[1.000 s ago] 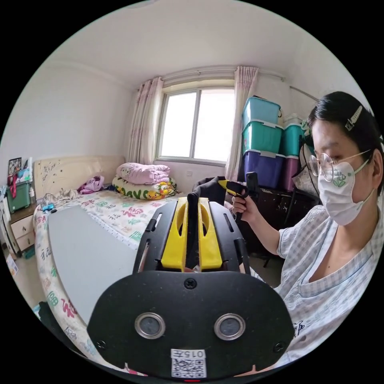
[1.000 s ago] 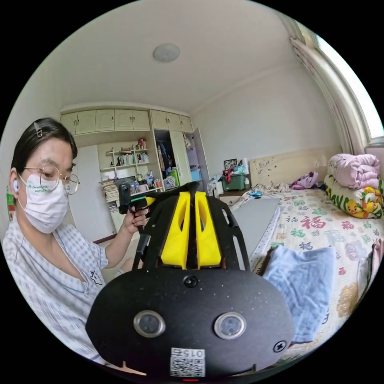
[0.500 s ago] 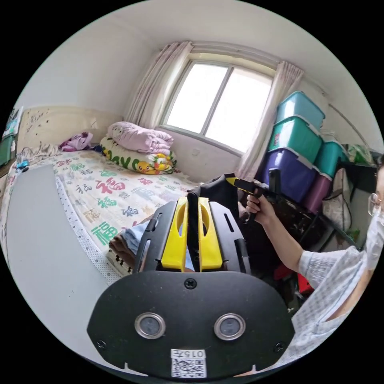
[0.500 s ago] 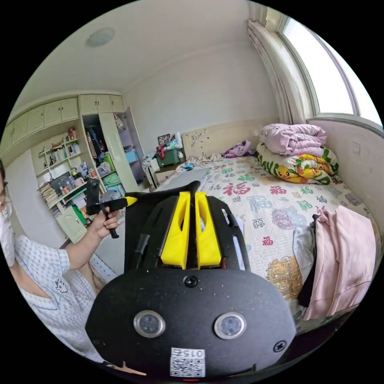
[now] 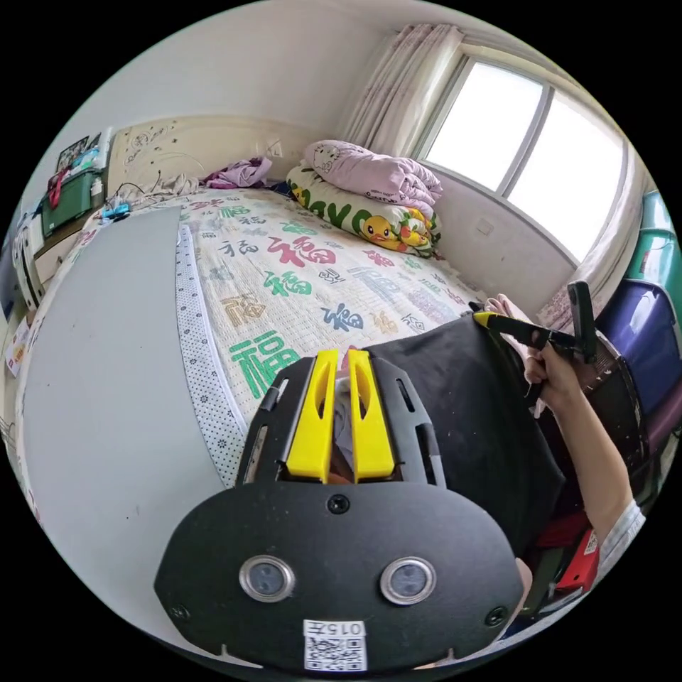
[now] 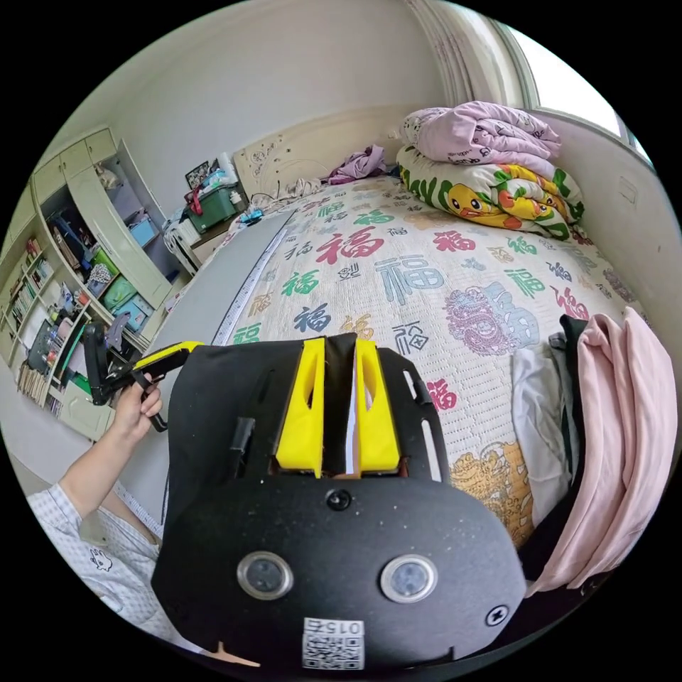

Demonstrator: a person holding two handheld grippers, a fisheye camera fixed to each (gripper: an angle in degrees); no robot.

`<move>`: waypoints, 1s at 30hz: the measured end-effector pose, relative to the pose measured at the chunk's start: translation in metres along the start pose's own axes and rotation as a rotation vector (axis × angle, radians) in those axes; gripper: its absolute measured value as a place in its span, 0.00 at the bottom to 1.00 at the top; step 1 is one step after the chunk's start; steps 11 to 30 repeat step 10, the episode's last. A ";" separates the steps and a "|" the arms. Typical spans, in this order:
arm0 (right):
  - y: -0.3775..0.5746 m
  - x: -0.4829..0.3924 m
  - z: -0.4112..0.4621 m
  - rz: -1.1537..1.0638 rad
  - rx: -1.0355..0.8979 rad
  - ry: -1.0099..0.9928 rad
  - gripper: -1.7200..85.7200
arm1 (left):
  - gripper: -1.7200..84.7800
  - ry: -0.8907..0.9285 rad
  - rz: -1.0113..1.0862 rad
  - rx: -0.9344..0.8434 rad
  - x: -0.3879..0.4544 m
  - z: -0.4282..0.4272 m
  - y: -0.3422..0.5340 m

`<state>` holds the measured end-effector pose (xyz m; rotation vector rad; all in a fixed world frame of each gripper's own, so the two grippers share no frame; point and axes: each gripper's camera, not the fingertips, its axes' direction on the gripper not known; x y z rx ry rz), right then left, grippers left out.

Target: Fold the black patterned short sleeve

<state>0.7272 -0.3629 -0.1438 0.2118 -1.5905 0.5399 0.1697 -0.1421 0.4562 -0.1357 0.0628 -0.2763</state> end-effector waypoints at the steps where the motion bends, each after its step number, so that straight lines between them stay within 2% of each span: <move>1: 0.001 -0.001 -0.008 0.021 0.021 0.013 0.09 | 0.07 -0.024 0.004 0.011 -0.001 0.003 0.003; 5: 0.026 -0.006 -0.059 -0.020 0.126 0.083 0.04 | 0.07 -0.024 -0.030 0.169 -0.002 -0.016 0.020; 8: 0.072 -0.008 -0.099 -0.097 0.141 0.282 0.05 | 0.08 0.012 0.052 0.261 0.022 -0.026 0.029; 10: 0.111 0.005 -0.120 -0.099 0.115 0.505 0.09 | 0.08 0.050 0.139 0.259 0.047 -0.019 0.030; 30: 0.111 0.005 -0.120 -0.099 0.115 0.505 0.09 | 0.08 0.050 0.139 0.259 0.047 -0.019 0.030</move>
